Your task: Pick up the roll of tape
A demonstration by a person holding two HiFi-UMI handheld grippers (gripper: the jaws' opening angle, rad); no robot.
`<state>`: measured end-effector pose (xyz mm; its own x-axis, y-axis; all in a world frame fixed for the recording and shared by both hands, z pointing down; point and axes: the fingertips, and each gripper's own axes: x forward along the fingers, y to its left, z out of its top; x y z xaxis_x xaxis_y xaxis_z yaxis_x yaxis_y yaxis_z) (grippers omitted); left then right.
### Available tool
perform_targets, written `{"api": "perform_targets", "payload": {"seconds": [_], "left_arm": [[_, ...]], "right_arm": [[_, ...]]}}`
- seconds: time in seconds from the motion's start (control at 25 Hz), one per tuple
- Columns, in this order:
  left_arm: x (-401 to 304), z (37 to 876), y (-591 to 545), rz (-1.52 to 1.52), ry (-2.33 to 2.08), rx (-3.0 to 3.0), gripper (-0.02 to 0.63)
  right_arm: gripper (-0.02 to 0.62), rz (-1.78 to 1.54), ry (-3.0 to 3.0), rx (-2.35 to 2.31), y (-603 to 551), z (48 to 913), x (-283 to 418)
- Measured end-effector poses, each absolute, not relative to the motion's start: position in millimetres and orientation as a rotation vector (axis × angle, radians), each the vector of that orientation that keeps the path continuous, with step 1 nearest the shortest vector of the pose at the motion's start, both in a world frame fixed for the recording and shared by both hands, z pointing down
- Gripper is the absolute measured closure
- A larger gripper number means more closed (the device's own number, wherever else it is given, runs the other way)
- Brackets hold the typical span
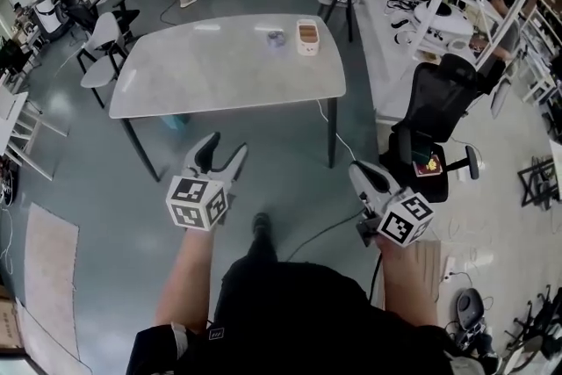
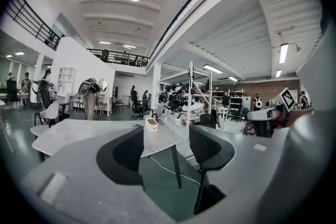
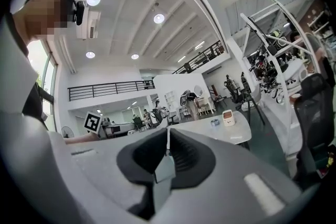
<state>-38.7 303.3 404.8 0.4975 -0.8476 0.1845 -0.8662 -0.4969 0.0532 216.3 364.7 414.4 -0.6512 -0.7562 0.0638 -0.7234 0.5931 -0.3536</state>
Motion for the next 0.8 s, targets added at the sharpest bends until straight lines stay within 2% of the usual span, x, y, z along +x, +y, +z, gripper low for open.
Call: {"api": "perform_targets", "payload": {"seconds": [0.24,0.8], "left_arm": [[-61,409,213,0.199,-1.46,2.599,0.331],[-139,417,35,0.252,-1.37,2.641,0.331]], "right_arm": [[0.58,-0.56,2.726,-1.303,279,416,193],[0.58,-0.594,2.767,-1.318,92,415,91]]}}
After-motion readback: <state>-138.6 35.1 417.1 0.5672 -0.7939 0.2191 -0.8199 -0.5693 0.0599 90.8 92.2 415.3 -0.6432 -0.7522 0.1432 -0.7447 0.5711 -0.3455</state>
